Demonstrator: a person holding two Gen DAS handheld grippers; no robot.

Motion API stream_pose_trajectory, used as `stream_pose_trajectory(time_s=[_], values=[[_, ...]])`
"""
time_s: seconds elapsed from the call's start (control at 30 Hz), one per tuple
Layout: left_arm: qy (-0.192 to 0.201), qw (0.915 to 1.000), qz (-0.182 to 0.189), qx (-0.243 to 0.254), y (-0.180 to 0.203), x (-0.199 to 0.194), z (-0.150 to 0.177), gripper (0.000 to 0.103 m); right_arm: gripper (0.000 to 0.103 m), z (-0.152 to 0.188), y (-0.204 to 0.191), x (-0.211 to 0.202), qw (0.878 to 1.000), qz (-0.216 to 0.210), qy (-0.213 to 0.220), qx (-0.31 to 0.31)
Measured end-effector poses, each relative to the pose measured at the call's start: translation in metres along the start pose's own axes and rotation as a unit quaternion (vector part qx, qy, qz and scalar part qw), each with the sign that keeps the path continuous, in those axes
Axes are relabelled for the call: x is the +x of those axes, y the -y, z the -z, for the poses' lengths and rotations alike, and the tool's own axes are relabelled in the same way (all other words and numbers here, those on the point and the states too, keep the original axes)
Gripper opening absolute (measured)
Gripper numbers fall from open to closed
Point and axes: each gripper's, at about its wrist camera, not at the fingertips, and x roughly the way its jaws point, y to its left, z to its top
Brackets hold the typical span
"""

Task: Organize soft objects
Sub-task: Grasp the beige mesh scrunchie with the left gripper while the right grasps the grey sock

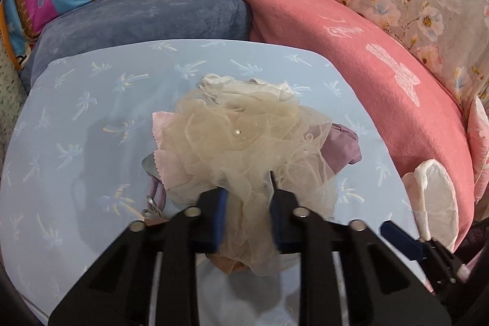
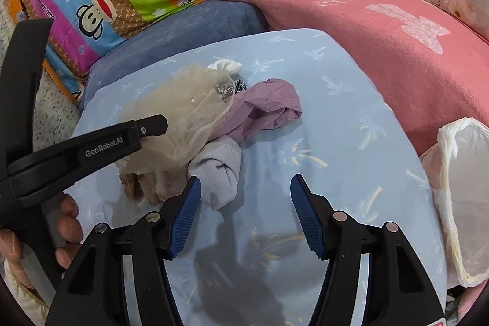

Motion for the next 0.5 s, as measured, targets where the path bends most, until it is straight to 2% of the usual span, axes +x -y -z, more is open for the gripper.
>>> stream_pose_trajectory(time_s=[0.03, 0.13, 0.23, 0.27, 0.3, 0.4, 0.5], values=[[0.002, 1.0000, 0.003, -0.005, -0.003, -0.003, 0.000, 0.011, 0.060, 0.000, -0.003, 0.004, 1.000, -0.003, -0.003, -0.001], [0.012, 0.9997, 0.014, -0.015, -0.009, -0.011, -0.001, 0.008, 0.060, 0.002, -0.008, 0.014, 1.000, -0.019, -0.007, -0.004], [0.022, 0.9995, 0.012, -0.017, -0.011, -0.019, -0.001, 0.008, 0.052, 0.003, -0.013, 0.025, 1.000, -0.023, -0.013, -0.004], [0.026, 0.9995, 0.009, -0.016, -0.010, -0.023, -0.001, 0.008, 0.044, 0.003, -0.014, 0.029, 1.000, -0.023, -0.017, -0.005], [0.029, 0.9994, 0.008, -0.016, -0.010, -0.025, -0.001, 0.007, 0.031, 0.003, -0.015, 0.031, 0.999, -0.024, -0.022, -0.005], [0.041, 0.9990, 0.010, -0.014, -0.008, -0.036, -0.002, 0.007, 0.014, 0.003, -0.016, 0.029, 0.999, -0.028, -0.020, -0.004], [0.053, 0.9985, 0.012, -0.008, -0.001, -0.048, -0.003, 0.007, 0.011, 0.001, -0.013, 0.014, 1.000, -0.030, -0.008, 0.003]])
